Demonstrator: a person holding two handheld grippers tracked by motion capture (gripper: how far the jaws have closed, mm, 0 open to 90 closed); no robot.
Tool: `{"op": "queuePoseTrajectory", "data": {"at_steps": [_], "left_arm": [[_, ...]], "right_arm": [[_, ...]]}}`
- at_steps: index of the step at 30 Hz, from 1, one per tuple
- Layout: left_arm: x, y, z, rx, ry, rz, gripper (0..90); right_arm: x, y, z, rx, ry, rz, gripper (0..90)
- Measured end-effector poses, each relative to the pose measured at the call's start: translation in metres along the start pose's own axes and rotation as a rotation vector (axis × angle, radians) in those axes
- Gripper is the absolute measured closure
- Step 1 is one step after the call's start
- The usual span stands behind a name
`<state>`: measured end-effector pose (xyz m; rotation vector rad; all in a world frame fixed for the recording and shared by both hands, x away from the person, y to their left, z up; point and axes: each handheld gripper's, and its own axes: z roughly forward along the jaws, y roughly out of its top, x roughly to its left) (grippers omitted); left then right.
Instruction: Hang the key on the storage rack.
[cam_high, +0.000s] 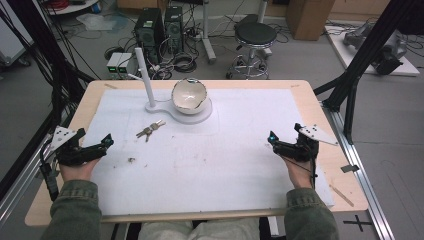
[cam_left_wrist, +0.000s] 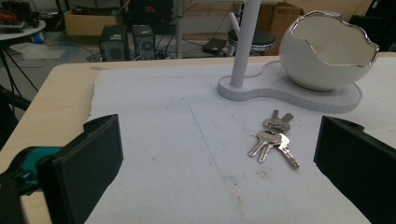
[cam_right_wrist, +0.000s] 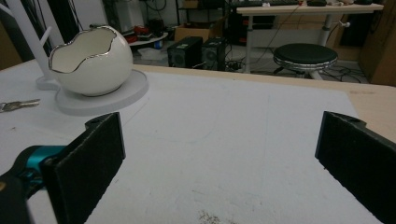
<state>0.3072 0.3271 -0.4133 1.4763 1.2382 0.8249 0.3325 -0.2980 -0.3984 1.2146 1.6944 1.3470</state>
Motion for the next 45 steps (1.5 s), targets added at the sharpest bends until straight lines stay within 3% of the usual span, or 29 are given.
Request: {"op": "queuePoseTrajectory", "data": {"at_steps": [35, 43, 45], "left_arm": [[-0.001, 0.002, 0.006, 0.02, -0.017, -0.003, 1.8], [-0.002, 0.005, 0.009, 0.032, -0.029, -0.012, 1.8], [-0.002, 0.008, 0.011, 0.04, -0.031, -0.036, 1.8]], "right_arm": [[0.001, -0.001, -0.001, 0.003, 0.005, 0.007, 0.5], [0.001, -0.001, -0.002, 0.002, 0.0, 0.007, 0.5], [0.002, -0.001, -0.002, 0.003, 0.0, -0.001, 0.5]]}}
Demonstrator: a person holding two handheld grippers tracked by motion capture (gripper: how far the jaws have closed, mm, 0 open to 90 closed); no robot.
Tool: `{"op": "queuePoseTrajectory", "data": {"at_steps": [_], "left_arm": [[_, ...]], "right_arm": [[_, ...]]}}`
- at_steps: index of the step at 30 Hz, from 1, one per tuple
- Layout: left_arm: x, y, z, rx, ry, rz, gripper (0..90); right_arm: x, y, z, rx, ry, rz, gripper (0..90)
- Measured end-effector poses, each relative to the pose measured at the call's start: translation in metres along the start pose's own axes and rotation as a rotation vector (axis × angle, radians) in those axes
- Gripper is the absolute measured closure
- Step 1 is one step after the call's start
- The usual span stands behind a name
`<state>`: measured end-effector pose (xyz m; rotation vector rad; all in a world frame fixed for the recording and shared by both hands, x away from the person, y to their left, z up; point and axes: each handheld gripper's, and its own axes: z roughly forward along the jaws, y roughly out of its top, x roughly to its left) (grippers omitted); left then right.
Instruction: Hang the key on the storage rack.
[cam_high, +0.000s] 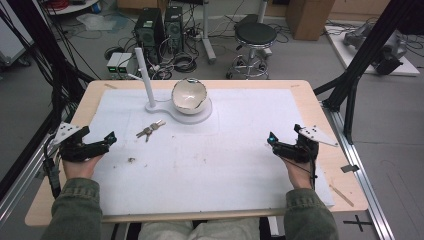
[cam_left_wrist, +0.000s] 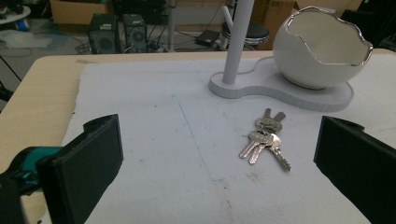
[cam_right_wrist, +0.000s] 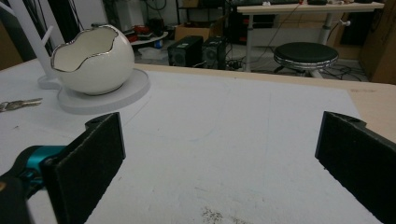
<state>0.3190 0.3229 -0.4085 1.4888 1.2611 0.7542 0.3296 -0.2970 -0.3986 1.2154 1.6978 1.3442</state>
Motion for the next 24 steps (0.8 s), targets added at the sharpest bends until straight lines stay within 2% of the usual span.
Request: {"op": "queuePoseTrajectory", "data": {"at_steps": [2, 3, 5, 10, 14, 19, 20, 21, 24], "left_arm": [[0.0, 0.001, 0.001, 0.009, 0.001, -0.001, 1.8], [-0.001, 0.004, 0.002, 0.022, 0.005, 0.024, 1.8], [-0.002, 0.007, 0.004, 0.032, -0.001, 0.034, 1.8], [-0.005, 0.009, 0.011, 0.071, -0.004, 0.055, 1.8], [-0.007, 0.014, 0.017, 0.121, -0.015, 0.048, 1.8], [-0.015, 0.024, 0.024, 0.148, -0.026, 0.098, 1.8], [-0.015, 0.024, 0.024, 0.148, -0.026, 0.098, 1.8], [-0.018, 0.028, 0.028, 0.161, -0.032, 0.117, 1.8], [-0.021, 0.032, 0.031, 0.174, -0.053, 0.123, 1.8]], "right_arm": [[-0.001, 0.0, 0.0, 0.0, -0.004, -0.004, 0.5], [-0.001, 0.0, -0.001, 0.0, -0.005, 0.002, 0.5], [-0.002, 0.0, -0.001, -0.004, -0.009, 0.016, 0.5], [-0.002, 0.0, -0.001, -0.007, -0.01, 0.013, 0.5], [-0.002, 0.0, -0.001, -0.004, -0.006, 0.012, 0.5], [-0.002, 0.0, -0.002, -0.004, -0.008, 0.018, 0.5], [-0.002, 0.0, -0.002, -0.004, -0.008, 0.018, 0.5], [-0.002, 0.0, -0.002, -0.005, -0.005, 0.022, 0.5], [-0.003, 0.0, -0.002, -0.006, -0.01, 0.011, 0.5]]}}
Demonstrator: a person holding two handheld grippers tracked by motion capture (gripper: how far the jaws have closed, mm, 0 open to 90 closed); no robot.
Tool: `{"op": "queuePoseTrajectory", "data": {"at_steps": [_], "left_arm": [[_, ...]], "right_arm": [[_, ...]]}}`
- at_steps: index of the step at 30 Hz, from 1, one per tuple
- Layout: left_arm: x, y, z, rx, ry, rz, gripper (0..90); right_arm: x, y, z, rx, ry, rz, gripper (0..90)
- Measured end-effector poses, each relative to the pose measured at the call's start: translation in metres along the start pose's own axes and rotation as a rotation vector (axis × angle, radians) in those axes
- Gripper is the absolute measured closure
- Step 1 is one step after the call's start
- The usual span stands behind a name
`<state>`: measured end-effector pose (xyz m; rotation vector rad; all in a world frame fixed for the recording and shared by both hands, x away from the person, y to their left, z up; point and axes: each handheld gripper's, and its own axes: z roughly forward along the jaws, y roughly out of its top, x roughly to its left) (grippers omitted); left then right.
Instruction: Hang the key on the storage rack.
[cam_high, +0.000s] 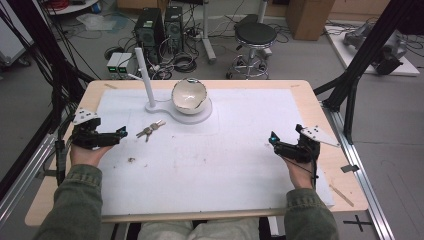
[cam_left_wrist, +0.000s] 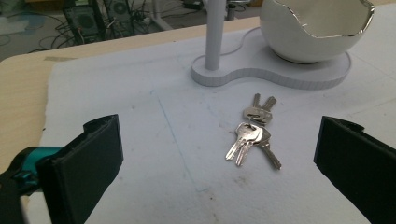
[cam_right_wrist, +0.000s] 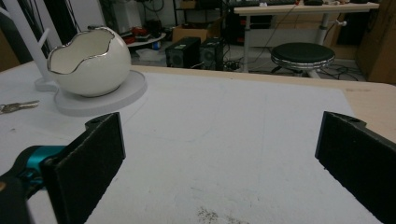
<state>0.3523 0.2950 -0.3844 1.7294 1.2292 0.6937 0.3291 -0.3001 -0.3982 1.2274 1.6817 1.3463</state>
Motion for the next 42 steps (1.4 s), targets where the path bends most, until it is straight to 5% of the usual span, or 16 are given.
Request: {"op": "queuePoseTrajectory", "data": {"at_steps": [4, 17, 42], "left_arm": [[-0.008, 0.01, 0.007, 0.03, -0.021, 0.045, 1.8], [-0.015, 0.034, 0.023, 0.046, -0.031, 0.099, 1.8], [-0.037, 0.057, 0.084, 0.192, -0.111, 0.149, 1.8]], "right_arm": [[-0.001, 0.0, 0.0, 0.002, -0.004, 0.001, 0.5], [-0.001, 0.0, -0.002, -0.007, 0.0, 0.013, 0.5], [-0.004, 0.0, -0.004, -0.021, 0.0, 0.031, 0.5]]}}
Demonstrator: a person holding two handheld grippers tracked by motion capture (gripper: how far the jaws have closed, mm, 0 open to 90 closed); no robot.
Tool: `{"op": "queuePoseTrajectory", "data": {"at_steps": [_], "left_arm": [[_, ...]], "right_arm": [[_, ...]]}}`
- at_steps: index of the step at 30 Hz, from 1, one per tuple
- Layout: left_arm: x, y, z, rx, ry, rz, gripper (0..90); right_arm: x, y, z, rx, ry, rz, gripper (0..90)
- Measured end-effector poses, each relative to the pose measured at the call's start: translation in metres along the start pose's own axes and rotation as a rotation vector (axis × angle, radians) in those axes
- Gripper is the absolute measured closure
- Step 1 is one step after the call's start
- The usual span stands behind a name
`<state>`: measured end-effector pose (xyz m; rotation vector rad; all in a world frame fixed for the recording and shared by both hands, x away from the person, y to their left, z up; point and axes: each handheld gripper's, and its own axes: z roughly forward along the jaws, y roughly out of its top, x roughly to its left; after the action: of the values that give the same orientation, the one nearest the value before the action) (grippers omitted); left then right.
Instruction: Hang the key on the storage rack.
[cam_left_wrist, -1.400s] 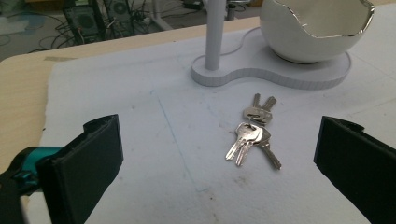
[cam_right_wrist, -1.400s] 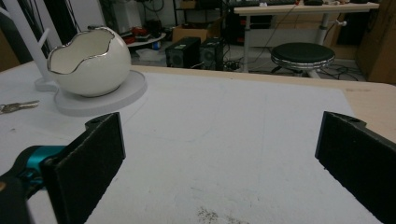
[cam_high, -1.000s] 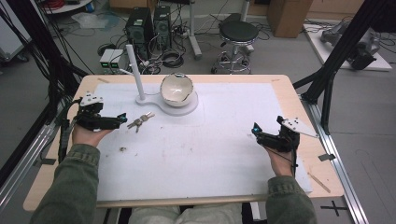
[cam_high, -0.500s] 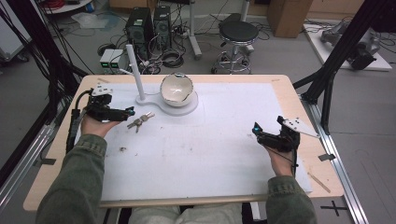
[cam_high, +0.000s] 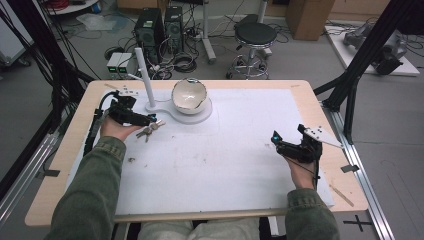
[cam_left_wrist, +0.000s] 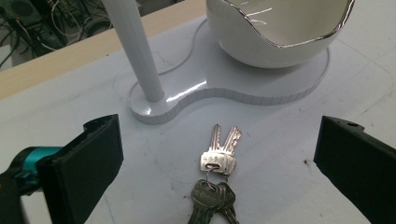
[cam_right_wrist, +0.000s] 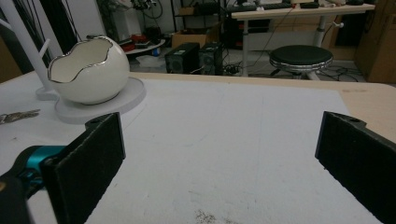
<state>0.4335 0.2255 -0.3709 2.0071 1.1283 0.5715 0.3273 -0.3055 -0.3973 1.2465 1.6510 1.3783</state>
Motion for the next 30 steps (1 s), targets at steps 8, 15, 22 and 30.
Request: {"op": "queuePoseTrajectory", "data": {"at_steps": [8, 15, 22, 30], "left_arm": [[-0.002, 0.011, 0.011, 0.03, -0.034, 0.02, 1.8], [0.0, 0.018, 0.022, 0.065, -0.041, 0.036, 1.8], [0.01, 0.019, 0.032, 0.1, -0.049, 0.025, 1.8], [0.015, 0.018, 0.045, 0.158, -0.08, 0.012, 1.8]], "right_arm": [[-0.001, 0.0, 0.0, 0.006, -0.003, 0.003, 0.5], [-0.001, -0.001, -0.001, 0.008, -0.004, 0.009, 0.5], [-0.001, -0.001, -0.001, 0.009, 0.0, 0.003, 0.5], [-0.001, -0.001, 0.0, 0.01, 0.003, 0.003, 0.5]]}}
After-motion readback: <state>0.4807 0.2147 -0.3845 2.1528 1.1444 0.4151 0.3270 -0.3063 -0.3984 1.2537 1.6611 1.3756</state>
